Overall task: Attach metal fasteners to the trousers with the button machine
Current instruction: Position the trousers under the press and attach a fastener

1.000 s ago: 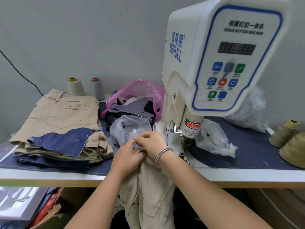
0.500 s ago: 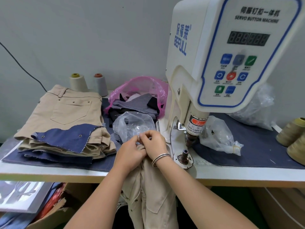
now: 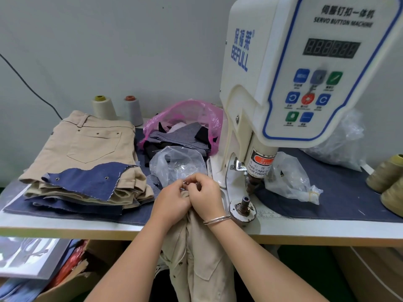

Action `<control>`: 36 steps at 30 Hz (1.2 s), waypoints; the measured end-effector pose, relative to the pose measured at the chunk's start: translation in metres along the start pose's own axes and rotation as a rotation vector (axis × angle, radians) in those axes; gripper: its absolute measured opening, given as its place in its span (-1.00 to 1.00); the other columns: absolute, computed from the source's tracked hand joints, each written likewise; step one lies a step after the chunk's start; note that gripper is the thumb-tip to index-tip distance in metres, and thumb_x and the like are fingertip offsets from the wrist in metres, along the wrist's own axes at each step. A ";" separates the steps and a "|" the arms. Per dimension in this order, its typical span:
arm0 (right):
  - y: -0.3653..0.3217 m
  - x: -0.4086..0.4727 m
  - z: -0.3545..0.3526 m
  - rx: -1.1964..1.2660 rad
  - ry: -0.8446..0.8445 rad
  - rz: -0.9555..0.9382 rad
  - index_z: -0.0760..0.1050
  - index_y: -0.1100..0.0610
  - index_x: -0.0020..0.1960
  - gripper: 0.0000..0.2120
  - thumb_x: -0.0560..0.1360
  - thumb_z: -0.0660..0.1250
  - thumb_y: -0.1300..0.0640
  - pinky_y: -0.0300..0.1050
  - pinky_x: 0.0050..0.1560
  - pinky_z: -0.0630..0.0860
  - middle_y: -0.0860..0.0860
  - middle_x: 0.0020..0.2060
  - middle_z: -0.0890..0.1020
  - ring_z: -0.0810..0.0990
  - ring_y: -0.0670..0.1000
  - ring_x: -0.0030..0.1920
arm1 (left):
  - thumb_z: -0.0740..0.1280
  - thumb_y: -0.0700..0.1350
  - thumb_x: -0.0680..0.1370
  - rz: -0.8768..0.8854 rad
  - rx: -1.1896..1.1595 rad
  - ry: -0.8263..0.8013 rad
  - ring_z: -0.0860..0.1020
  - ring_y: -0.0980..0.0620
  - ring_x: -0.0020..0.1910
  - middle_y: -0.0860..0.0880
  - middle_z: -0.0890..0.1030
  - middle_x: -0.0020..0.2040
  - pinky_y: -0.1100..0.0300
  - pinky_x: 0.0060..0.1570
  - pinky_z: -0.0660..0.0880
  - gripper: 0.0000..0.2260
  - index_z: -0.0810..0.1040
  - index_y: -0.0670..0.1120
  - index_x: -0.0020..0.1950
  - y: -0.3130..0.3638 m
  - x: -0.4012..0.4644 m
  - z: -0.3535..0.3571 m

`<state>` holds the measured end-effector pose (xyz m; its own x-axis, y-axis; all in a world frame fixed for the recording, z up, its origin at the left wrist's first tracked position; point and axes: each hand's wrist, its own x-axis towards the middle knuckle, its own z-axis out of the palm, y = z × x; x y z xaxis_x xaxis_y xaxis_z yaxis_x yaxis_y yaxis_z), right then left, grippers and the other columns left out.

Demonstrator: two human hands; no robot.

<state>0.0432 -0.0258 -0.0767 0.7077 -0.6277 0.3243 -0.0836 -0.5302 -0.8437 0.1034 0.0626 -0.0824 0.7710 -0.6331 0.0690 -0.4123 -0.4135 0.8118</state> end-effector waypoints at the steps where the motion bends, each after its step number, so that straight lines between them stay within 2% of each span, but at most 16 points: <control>1: 0.000 0.000 0.000 0.014 0.009 0.007 0.62 0.18 -0.16 -0.87 0.42 0.29 0.25 -0.20 -0.09 0.49 0.04 -0.22 0.66 0.59 -0.02 -0.17 | 0.28 0.06 0.36 0.001 -0.008 0.000 0.57 0.07 -0.09 0.10 0.63 -0.10 0.04 -0.06 0.51 -0.75 0.54 0.05 0.00 0.000 0.000 0.000; 3: -0.002 0.001 -0.001 0.016 0.019 0.038 0.63 0.18 -0.16 -0.92 0.44 0.35 0.22 -0.22 -0.09 0.48 0.03 -0.23 0.67 0.58 -0.04 -0.19 | 0.34 -0.02 0.43 0.004 -0.004 0.005 0.58 0.07 -0.04 0.11 0.64 -0.06 0.05 -0.02 0.51 -0.82 0.56 0.07 0.03 -0.001 0.000 0.001; 5: -0.006 0.001 -0.004 0.039 0.035 0.077 0.62 0.21 -0.16 -0.93 0.45 0.37 0.24 -0.23 -0.09 0.48 0.07 -0.21 0.66 0.58 -0.01 -0.18 | 0.37 -0.07 0.42 -0.008 -0.001 0.012 0.57 0.08 -0.09 0.10 0.64 -0.12 0.04 -0.05 0.51 -0.91 0.54 0.06 -0.10 -0.001 0.000 0.001; 8: -0.015 -0.014 -0.018 0.151 0.084 0.084 0.60 0.22 -0.15 -0.97 0.46 0.39 0.26 -0.15 -0.07 0.51 0.10 -0.20 0.65 0.60 0.02 -0.16 | 0.38 -0.02 0.34 -0.030 -0.051 0.004 0.57 0.05 -0.16 0.05 0.63 -0.20 -0.01 -0.10 0.50 -0.90 0.49 0.05 -0.21 0.001 -0.002 -0.001; 12: -0.015 -0.061 -0.061 0.322 0.076 0.097 0.60 0.03 -0.24 -0.87 0.44 0.44 0.23 -0.36 -0.19 0.47 -0.04 -0.30 0.65 0.60 -0.17 -0.25 | 0.33 -0.02 0.29 -0.045 -0.070 -0.007 0.53 0.05 -0.24 0.06 0.59 -0.26 0.04 -0.23 0.45 -0.90 0.46 0.12 -0.25 0.003 -0.004 -0.002; 15: -0.009 -0.082 -0.103 0.323 0.131 0.146 0.62 0.01 -0.25 -0.91 0.42 0.44 0.16 -0.40 -0.21 0.48 -0.07 -0.30 0.67 0.61 -0.17 -0.26 | 0.37 -0.10 0.34 -0.043 -0.046 -0.002 0.52 0.06 -0.23 0.09 0.58 -0.24 0.08 -0.25 0.42 -0.86 0.46 0.12 -0.25 0.001 -0.003 -0.001; 18: 0.001 -0.074 -0.135 0.242 0.163 0.149 0.62 0.01 -0.23 -0.88 0.44 0.42 0.20 -0.45 -0.21 0.46 -0.10 -0.28 0.67 0.61 -0.19 -0.24 | 0.38 -0.12 0.35 -0.042 -0.042 0.002 0.52 0.05 -0.22 0.07 0.57 -0.25 0.08 -0.25 0.41 -0.85 0.46 0.12 -0.26 0.000 -0.002 -0.001; 21: 0.005 -0.058 -0.148 0.120 0.082 0.097 0.60 0.02 -0.22 -0.85 0.44 0.42 0.25 -0.48 -0.19 0.43 -0.15 -0.31 0.66 0.59 -0.23 -0.26 | 0.39 -0.13 0.36 -0.037 -0.041 0.005 0.51 0.03 -0.22 0.06 0.57 -0.25 0.07 -0.24 0.41 -0.85 0.46 0.11 -0.25 0.001 -0.002 0.000; 25: 0.008 -0.044 -0.147 -0.122 -0.001 -0.025 0.51 -0.07 -0.27 -0.75 0.44 0.43 0.24 -0.46 -0.20 0.41 -0.15 -0.36 0.57 0.55 -0.20 -0.25 | 0.39 -0.13 0.36 -0.032 -0.049 0.007 0.51 0.02 -0.22 0.05 0.57 -0.24 0.07 -0.23 0.41 -0.84 0.46 0.12 -0.26 0.002 -0.003 -0.001; 28: 0.010 -0.038 -0.148 -0.283 -0.071 -0.064 0.48 -0.02 -0.26 -0.80 0.45 0.43 0.18 -0.42 -0.21 0.41 -0.15 -0.33 0.53 0.52 -0.15 -0.29 | 0.39 -0.11 0.35 -0.027 -0.058 0.008 0.51 0.03 -0.21 0.06 0.57 -0.24 0.08 -0.24 0.40 -0.83 0.46 0.15 -0.26 0.002 -0.003 -0.001; 31: 0.009 -0.034 -0.153 -0.410 -0.120 -0.146 0.57 0.11 -0.19 -0.93 0.46 0.42 0.14 -0.42 -0.22 0.38 -0.02 -0.30 0.55 0.50 -0.13 -0.30 | 0.39 -0.10 0.34 -0.022 -0.056 0.008 0.51 0.03 -0.23 0.05 0.57 -0.25 0.08 -0.26 0.39 -0.84 0.46 0.15 -0.25 0.000 -0.002 -0.001; 33: 0.009 -0.034 -0.155 -0.435 -0.133 -0.197 0.63 0.17 -0.13 -0.92 0.47 0.41 0.16 -0.46 -0.22 0.36 0.00 -0.30 0.55 0.47 -0.18 -0.33 | 0.38 -0.08 0.32 -0.021 -0.059 0.002 0.51 0.02 -0.24 0.05 0.57 -0.25 0.08 -0.26 0.39 -0.85 0.46 0.16 -0.25 0.000 -0.002 0.000; 36: 0.007 -0.036 -0.156 -0.400 -0.155 -0.196 0.66 0.19 -0.07 -0.92 0.47 0.41 0.21 -0.40 -0.20 0.40 0.00 -0.25 0.60 0.51 -0.13 -0.30 | 0.37 -0.08 0.33 -0.018 -0.077 -0.016 0.50 0.01 -0.26 0.04 0.56 -0.26 0.08 -0.25 0.39 -0.85 0.46 0.15 -0.25 0.001 -0.002 0.000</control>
<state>-0.0923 -0.0958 -0.0278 0.8309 -0.4173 0.3679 -0.1800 -0.8274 -0.5320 0.1014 0.0636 -0.0814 0.7699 -0.6366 0.0449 -0.3590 -0.3737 0.8553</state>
